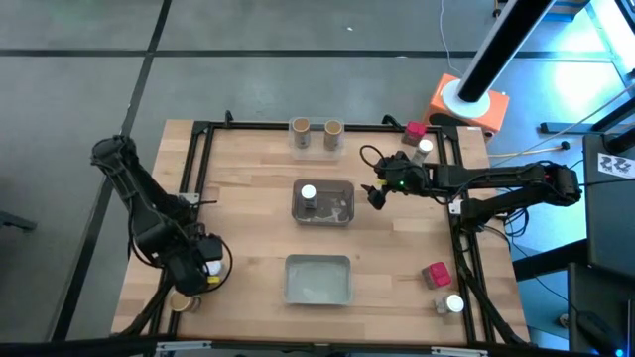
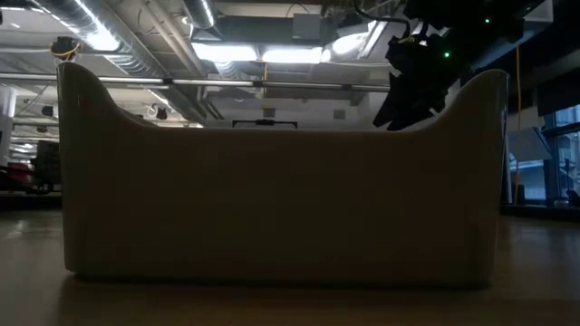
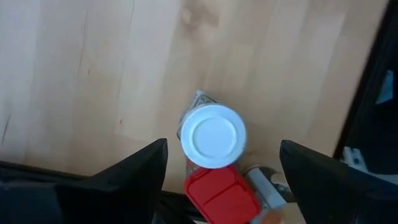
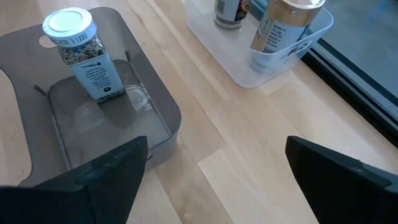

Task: Sort spices by type
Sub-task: Put the bottom left white seasoning bottle into the black bin

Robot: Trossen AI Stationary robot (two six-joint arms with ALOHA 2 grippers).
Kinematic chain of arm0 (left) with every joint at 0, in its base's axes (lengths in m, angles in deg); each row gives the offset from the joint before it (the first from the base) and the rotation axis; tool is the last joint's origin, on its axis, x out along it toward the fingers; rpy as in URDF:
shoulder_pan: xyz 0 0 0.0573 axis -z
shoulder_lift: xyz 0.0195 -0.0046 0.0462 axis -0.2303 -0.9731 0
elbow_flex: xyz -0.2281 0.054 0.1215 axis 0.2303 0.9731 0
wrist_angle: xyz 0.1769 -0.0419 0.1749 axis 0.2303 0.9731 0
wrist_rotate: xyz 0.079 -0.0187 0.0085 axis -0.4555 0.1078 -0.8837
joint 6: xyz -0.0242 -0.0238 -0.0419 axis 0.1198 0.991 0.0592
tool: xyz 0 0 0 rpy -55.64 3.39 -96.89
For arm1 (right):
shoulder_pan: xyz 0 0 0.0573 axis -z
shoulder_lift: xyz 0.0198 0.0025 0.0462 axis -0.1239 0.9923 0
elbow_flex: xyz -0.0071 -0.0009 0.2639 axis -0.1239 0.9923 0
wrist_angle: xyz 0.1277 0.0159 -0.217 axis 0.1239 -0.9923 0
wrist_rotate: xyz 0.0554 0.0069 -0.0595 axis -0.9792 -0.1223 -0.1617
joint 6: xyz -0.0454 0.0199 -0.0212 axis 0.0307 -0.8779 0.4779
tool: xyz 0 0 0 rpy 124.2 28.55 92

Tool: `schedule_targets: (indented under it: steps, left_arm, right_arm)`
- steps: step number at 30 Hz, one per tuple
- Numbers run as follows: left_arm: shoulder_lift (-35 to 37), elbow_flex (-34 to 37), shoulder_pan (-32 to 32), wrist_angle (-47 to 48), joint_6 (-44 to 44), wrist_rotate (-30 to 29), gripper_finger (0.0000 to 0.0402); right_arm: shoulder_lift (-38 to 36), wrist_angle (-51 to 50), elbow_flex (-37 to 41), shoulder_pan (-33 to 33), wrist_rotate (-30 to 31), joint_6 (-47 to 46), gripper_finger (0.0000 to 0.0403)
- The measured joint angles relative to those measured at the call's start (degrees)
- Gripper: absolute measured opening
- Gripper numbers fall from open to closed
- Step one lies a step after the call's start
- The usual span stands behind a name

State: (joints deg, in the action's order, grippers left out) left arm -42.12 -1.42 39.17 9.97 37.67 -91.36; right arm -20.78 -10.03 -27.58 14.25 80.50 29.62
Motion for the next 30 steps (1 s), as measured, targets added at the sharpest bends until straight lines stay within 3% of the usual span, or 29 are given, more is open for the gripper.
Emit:
schedule_targets:
  steps: [26, 30]
  left_arm:
    - [-0.9, 10.3, 0.0, -9.7, -0.1, -0.6, 0.0294]
    - [-0.9, 11.3, 0.0, -11.6, -1.5, -1.2, 0.0278]
  right_arm:
    - [0.0, 0.0, 0.0, 0.0, 0.5, 0.1, 0.0380]
    - [0.0, 0.0, 0.0, 0.0, 0.5, 0.0, 0.0380]
